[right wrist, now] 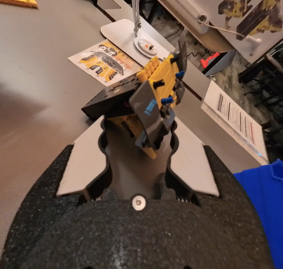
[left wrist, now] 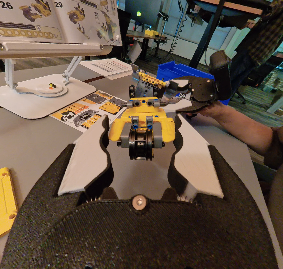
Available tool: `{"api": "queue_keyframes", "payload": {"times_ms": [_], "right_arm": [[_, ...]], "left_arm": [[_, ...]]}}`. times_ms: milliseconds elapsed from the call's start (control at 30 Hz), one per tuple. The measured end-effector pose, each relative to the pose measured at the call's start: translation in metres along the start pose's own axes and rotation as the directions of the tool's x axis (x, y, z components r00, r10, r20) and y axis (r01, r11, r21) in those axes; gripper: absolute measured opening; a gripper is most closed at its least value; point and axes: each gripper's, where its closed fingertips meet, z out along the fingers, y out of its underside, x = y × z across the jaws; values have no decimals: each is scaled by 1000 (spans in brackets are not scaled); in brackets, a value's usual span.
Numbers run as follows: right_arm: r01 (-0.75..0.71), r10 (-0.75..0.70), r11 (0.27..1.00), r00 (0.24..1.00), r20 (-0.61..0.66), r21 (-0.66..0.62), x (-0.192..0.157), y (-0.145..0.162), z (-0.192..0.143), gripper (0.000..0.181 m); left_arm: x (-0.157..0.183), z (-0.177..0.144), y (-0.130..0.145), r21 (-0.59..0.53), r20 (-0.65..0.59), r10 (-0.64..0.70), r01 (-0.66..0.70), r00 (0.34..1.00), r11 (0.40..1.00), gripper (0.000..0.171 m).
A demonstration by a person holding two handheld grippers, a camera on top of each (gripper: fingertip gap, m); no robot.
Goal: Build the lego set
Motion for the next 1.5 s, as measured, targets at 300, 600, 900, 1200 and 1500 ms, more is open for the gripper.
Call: {"api": "queue_keyframes", "payload": {"times_ms": [300, 600, 900, 1200, 1500], "right_arm": [[-2, 3, 999, 999, -36, 47, 12, -6, -8, 54], [40, -37, 999, 996, -81, 36, 13, -7, -9, 55], [46, -45, 999, 996, -72, 19, 9, -1, -3, 61], [127, -124, 992, 986, -115, 20, 10, 1, 0, 58], [215, -213, 973, 976, -39, 81, -23, -13, -4, 54]], "left_arm": [[-2, 1, 2, -8, 5, -1, 2, 1000, 1000, 82], [0, 2, 4, -8, -6, -13, 13, 1000, 1000, 82], [0, 3, 5, -13, -9, -16, 16, 1000, 1000, 82], [0, 5, 10, -26, -9, -19, 19, 1000, 999, 82], [4, 4, 5, -16, -14, -4, 4, 1000, 1000, 81]]}}
